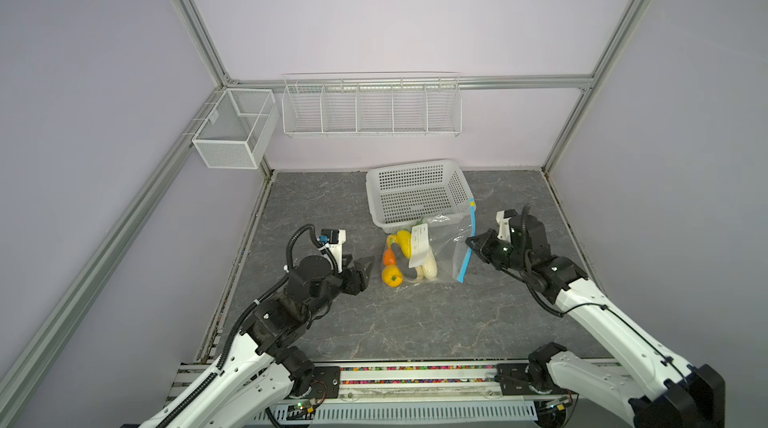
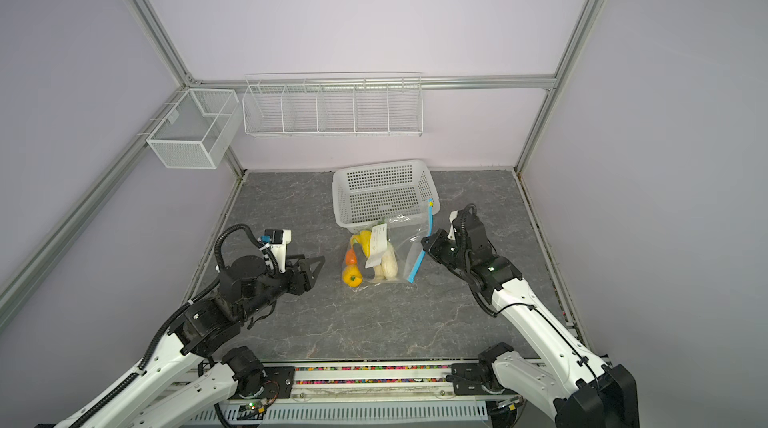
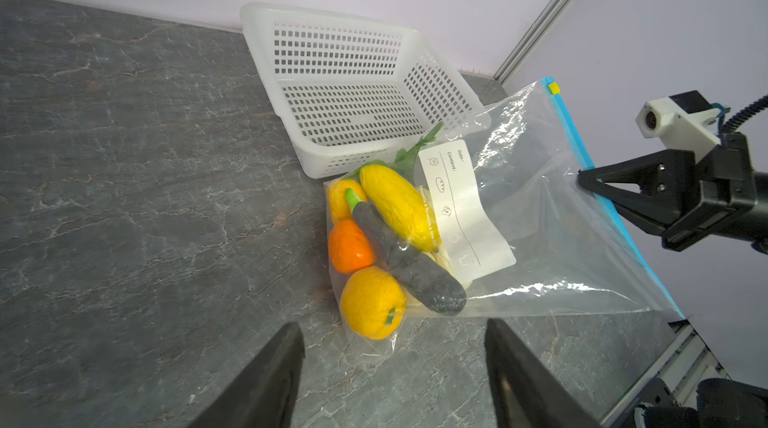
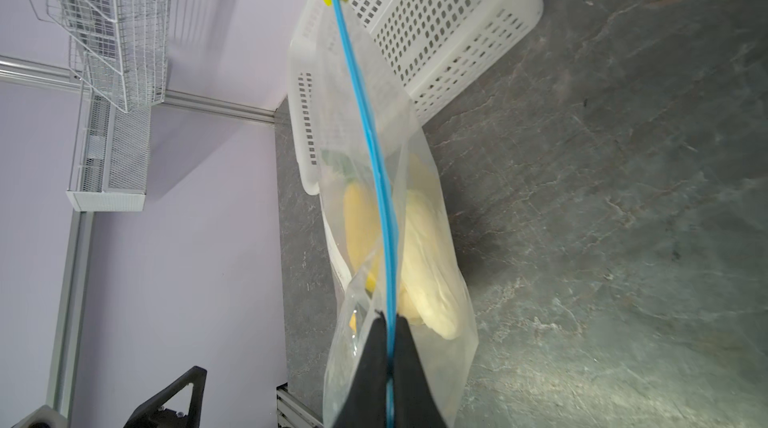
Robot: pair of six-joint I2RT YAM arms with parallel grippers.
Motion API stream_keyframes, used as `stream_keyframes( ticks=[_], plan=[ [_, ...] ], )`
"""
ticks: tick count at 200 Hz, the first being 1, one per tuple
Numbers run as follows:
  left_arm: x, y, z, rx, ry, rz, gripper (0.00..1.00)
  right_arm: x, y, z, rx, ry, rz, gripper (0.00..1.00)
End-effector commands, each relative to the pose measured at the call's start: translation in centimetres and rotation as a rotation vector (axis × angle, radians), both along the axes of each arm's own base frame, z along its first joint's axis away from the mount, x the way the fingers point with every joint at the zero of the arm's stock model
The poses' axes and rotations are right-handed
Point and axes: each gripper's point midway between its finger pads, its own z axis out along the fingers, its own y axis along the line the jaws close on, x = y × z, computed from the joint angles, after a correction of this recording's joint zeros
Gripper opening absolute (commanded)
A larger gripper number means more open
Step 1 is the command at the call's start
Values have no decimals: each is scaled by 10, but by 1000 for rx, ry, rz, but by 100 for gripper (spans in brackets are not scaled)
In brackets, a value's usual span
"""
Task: Place the food in the zip-top bag and seal the zipper
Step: 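Lower the bag flat onto the table with the right gripper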
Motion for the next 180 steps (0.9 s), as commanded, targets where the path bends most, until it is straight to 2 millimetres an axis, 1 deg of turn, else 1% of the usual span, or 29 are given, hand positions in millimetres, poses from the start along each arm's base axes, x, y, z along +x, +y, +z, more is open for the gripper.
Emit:
stream_keyframes(
  ticks=[1,16,35,47,61,65,75,78,87,104,130,153,180],
  plan=[
    [3,-7,-2,-26,10,-10,69,-19,-14,-15,-17,49,14,6],
    [4,-10,-4,-26,16,-19,69,-25,-26,-26,-40,71,-1,6],
    [7,-15,-6,-26,23,-31,69,-33,-38,-38,-64,101,1,6],
    [8,-19,-9,-23,32,-40,69,-36,-44,-50,-91,123,9,6],
    [8,-21,-6,-31,28,-50,69,-38,-52,-65,-123,148,17,6],
    [10,-24,-13,-17,48,-51,69,-39,-54,-70,-133,156,20,6],
    [12,-26,-16,-14,55,-55,69,-41,-58,-82,-156,182,31,6],
    [12,-27,-17,-15,59,-57,69,-38,-65,-84,-158,184,7,6],
    [12,-30,-19,-17,69,-63,69,-39,-70,-94,-168,206,6,6],
    [13,-36,-29,-11,102,-80,68,-38,-79,-108,-182,230,-1,6],
    [13,-53,-48,-23,174,-128,66,-34,-91,-123,-207,249,-10,6],
    [14,-74,-60,-70,234,-188,65,-30,-98,-131,-224,256,-10,7],
    [17,-93,-74,-88,297,-237,63,-26,-103,-138,-221,259,-11,13]
  ],
)
